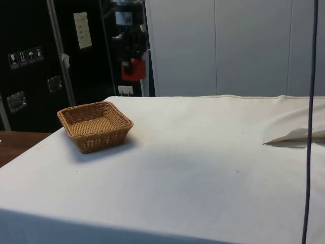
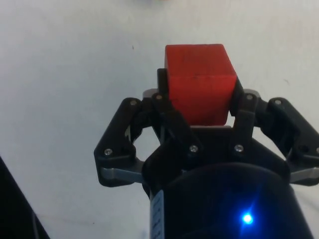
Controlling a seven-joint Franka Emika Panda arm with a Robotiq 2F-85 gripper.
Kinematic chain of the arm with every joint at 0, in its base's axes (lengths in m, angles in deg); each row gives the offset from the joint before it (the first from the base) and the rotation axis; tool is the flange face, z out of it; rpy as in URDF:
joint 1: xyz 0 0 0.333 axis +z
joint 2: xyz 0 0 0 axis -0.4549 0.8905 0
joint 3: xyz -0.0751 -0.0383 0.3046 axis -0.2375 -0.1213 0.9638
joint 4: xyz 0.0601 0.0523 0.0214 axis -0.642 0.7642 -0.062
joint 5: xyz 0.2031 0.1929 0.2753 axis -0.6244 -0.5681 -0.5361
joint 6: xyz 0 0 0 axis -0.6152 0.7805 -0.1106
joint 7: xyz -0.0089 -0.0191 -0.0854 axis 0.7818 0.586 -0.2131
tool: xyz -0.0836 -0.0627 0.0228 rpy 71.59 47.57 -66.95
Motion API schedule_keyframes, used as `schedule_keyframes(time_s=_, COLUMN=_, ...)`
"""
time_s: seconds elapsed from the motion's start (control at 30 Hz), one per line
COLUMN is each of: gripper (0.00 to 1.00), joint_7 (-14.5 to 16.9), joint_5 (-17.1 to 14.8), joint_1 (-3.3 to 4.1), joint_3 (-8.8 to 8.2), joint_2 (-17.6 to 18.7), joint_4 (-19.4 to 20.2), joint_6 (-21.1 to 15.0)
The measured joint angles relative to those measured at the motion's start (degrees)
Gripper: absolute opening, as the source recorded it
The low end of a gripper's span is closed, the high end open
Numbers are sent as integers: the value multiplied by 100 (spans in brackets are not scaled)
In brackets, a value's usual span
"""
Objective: Pick up the cube and place it into the basket.
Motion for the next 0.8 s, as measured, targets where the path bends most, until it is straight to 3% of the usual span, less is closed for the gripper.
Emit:
schedule_keyframes(time_s=0.17, gripper=0, joint_7=0, joint_5=-132, joint_1=0, joint_3=40, joint_2=344, joint_4=-527, joint_6=143)
schedule_keyframes(time_s=0.53, gripper=0, joint_7=6, joint_5=-275, joint_1=0, joint_3=69, joint_2=825, joint_4=-1192, joint_6=252)
schedule_keyframes(time_s=0.8, gripper=0, joint_7=6, joint_5=-401, joint_1=-17, joint_3=69, joint_2=1398, joint_4=-1885, joint_6=309)
